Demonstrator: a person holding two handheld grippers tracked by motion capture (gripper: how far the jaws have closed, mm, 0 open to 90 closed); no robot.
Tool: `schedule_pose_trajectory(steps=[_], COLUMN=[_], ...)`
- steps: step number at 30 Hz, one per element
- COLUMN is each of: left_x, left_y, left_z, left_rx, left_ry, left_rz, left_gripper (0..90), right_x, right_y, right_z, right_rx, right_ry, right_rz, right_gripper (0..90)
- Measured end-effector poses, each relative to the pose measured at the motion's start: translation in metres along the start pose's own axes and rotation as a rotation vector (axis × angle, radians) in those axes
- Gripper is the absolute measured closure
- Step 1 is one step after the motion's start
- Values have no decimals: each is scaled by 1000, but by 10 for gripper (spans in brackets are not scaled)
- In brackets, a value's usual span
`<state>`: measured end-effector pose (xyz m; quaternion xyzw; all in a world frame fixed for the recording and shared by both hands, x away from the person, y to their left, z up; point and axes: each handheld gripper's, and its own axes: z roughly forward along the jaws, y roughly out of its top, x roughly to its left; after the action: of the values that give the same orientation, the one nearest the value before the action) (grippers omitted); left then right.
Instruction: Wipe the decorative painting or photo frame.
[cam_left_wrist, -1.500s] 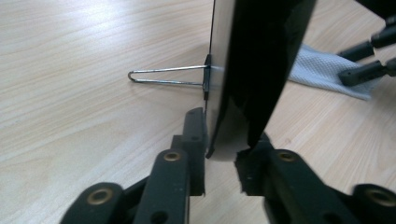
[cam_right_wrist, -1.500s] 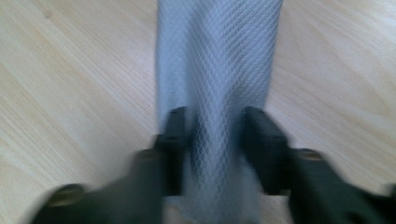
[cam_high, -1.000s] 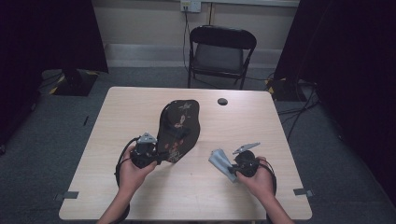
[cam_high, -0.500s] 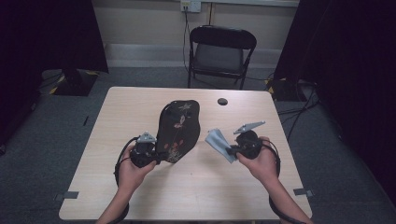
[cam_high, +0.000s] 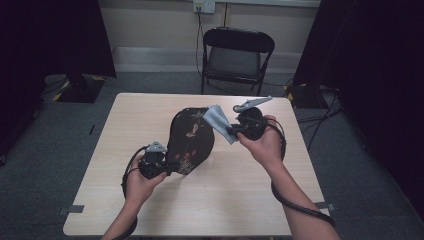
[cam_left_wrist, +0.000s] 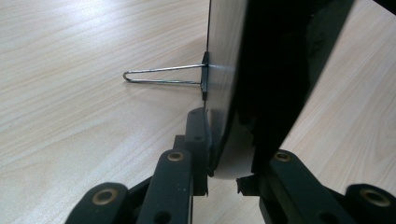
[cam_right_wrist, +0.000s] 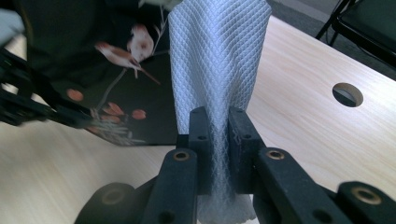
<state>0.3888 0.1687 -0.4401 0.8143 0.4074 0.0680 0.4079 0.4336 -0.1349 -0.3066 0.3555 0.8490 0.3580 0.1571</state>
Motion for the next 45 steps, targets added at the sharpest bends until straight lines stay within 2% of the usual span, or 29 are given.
schedule_pose_trajectory(steps=[1, 4, 8, 12, 18, 27, 30, 35, 38, 41, 45], left_x=[0, 0, 1, 2, 1, 2, 2, 3, 3, 3, 3], left_y=[0, 0, 0, 0, 0, -1, -1, -1, -2, -1, -1], left_z=[0, 0, 0, -1, -1, -1, -2, -2, -2, -3, -3], left_rx=[1, 3, 0, 5, 9, 3, 3, -1, -3, 2, 5], left_ry=[-1, -1, -6, -6, -5, -8, -7, -6, -6, -9, -8], left_rz=[3, 11, 9, 7, 13, 14, 14, 7, 5, 7, 7], left_gripper=[784, 784, 785, 785, 784, 783, 784, 783, 783, 783, 783], right_x=[3, 6, 5, 9, 16, 22, 24, 28, 28, 28, 23], right_y=[0, -4, -17, -31, -47, -73, -79, -88, -92, -93, -86], right_z=[5, 21, 39, 56, 76, 103, 110, 118, 117, 110, 91], right_rx=[15, 45, 81, 126, 170, 223, 246, 303, 316, 315, 278], right_ry=[-10, -2, 14, 20, 41, 90, 96, 97, 98, 101, 94], right_rz=[-12, -8, 15, 11, 11, 63, 66, 43, 35, 31, 31], right_gripper=[822, 822, 822, 822, 822, 821, 821, 821, 820, 821, 820])
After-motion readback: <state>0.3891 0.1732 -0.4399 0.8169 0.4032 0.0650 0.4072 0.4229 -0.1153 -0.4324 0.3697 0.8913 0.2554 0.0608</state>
